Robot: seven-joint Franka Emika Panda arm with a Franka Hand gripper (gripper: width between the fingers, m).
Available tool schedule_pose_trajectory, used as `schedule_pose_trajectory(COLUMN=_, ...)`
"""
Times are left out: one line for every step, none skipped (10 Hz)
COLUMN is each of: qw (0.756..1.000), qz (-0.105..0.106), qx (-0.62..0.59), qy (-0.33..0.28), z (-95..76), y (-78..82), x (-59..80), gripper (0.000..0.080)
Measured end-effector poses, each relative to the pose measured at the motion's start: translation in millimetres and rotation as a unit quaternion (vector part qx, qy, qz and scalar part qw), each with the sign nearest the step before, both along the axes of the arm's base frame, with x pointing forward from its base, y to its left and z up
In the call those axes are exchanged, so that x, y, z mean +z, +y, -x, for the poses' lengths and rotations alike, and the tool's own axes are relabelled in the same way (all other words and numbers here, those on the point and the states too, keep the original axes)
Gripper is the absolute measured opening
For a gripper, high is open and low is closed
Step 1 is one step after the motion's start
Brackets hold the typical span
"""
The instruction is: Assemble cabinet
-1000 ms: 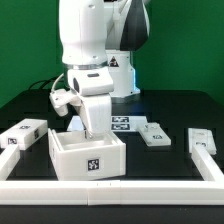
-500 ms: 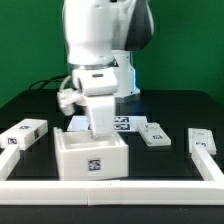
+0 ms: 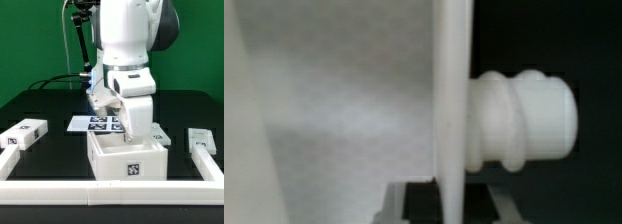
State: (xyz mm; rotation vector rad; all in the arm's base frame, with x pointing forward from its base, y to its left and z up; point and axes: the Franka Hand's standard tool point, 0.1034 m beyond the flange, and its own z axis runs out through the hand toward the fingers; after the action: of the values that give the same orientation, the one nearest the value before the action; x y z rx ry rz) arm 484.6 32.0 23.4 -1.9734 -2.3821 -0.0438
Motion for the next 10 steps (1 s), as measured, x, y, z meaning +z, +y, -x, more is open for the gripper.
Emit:
schedule_pose_trajectory(qw=1.000, qz=-0.002, qx=-0.019, qy=0.000, z=-7.3, y=15.6, x=1.1, gripper=0.0035)
schedule_pose_trajectory(qw=0.999, qz=-0.002, qx=-0.032, qy=0.001, z=-15.1, y=26.8, x=1.9, gripper=0.0035)
schedule_pose_trajectory(qw=0.999, qz=-0.002, qx=-0.054, qy=0.003, z=-20.8, y=34.6, x=3.0, gripper=0.0035)
schedule_pose_trajectory(qw=0.997, qz=0.000, qx=-0.075, qy=0.008, z=-26.9, y=43.0, x=4.0, gripper=0.0035)
schedule_pose_trajectory(qw=0.996, qz=0.001, qx=-0.090, qy=0.010, z=-33.4, y=48.1, x=5.0, gripper=0.0035)
schedule_pose_trajectory(qw=0.995, qz=0.003, qx=-0.102, qy=0.017, z=-36.6, y=51.4, x=5.2, gripper=0.0035)
schedule_pose_trajectory(qw=0.994, qz=0.005, qx=-0.104, qy=0.024, z=-36.6, y=54.0, x=5.4, gripper=0.0035)
schedule_pose_trajectory(qw=0.994, qz=0.006, qx=-0.102, qy=0.026, z=-36.9, y=55.9, x=6.3, gripper=0.0035)
schedule_pose_trajectory(qw=0.995, qz=0.004, qx=-0.100, qy=0.025, z=-37.1, y=59.9, x=7.2, gripper=0.0035)
schedule_pose_trajectory(qw=0.995, qz=0.003, qx=-0.099, qy=0.025, z=-37.0, y=61.2, x=7.3, gripper=0.0035)
